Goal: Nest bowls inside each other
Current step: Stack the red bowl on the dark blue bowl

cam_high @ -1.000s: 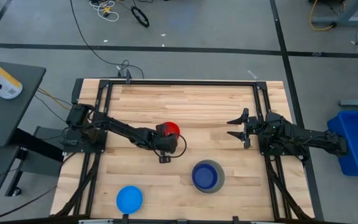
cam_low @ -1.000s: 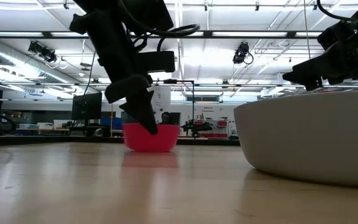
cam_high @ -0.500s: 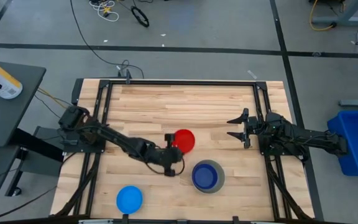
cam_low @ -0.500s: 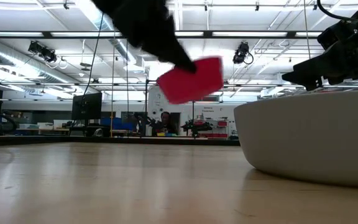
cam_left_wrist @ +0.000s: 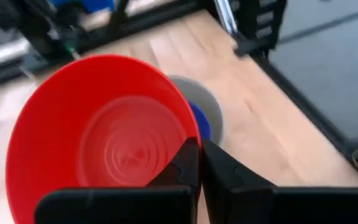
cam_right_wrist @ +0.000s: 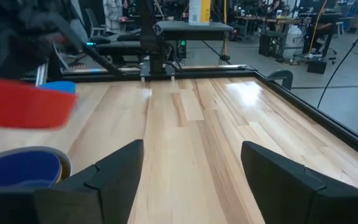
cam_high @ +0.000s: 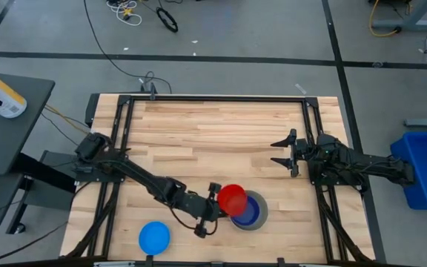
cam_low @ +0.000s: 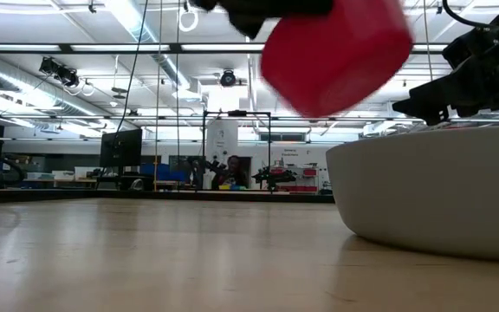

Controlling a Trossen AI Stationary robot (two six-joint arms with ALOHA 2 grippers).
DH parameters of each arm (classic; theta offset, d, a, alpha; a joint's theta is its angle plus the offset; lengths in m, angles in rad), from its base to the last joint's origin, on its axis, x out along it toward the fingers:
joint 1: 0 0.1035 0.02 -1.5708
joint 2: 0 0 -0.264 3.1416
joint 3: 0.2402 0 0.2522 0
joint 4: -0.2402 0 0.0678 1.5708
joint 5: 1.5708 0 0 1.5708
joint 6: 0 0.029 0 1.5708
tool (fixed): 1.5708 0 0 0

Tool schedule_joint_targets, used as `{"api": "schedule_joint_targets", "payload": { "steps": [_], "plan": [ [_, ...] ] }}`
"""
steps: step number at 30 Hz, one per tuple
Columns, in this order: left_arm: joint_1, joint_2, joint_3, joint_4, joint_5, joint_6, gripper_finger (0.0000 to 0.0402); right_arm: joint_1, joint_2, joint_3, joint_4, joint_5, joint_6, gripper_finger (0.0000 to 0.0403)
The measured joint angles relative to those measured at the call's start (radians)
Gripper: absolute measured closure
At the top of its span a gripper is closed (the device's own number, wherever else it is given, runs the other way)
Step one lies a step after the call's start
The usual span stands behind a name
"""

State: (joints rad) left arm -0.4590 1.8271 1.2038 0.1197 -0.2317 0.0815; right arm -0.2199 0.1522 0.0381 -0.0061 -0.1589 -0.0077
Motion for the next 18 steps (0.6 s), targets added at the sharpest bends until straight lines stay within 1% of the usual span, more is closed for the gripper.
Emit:
{"api": "schedule_joint_targets", "payload": {
  "steps": [2,6,9,12,15,18],
  "plan": [
    [0.011,0.041,0.021,0.027,0.034,0.001,0.0396,0.0,0.003,0.0,0.009,0.001,0.0,0.0118],
    [0.028,0.095,0.062,0.022,0.089,0.007,0.0396,0.0,0.01,0.0,0.014,0.001,0.0,0.0115],
    [0.031,0.109,0.086,-0.002,0.096,0.009,0.0396,0.0,0.017,0.0,0.012,0.002,0.0,0.0112],
    [0.035,0.127,0.096,-0.005,0.145,0.01,0.0396,0.0,0.023,0.0,0.016,0.0,0.0,0.0108],
    [0.039,0.14,0.1,0.035,0.168,0.01,0.0396,0.0,0.023,0.0,0.014,0.0,0.0,0.0105],
    [0.044,0.146,0.1,0.039,0.177,0.011,0.0396,0.0,0.024,0.0,0.018,0.0,0.0,0.0101]
  ]
}}
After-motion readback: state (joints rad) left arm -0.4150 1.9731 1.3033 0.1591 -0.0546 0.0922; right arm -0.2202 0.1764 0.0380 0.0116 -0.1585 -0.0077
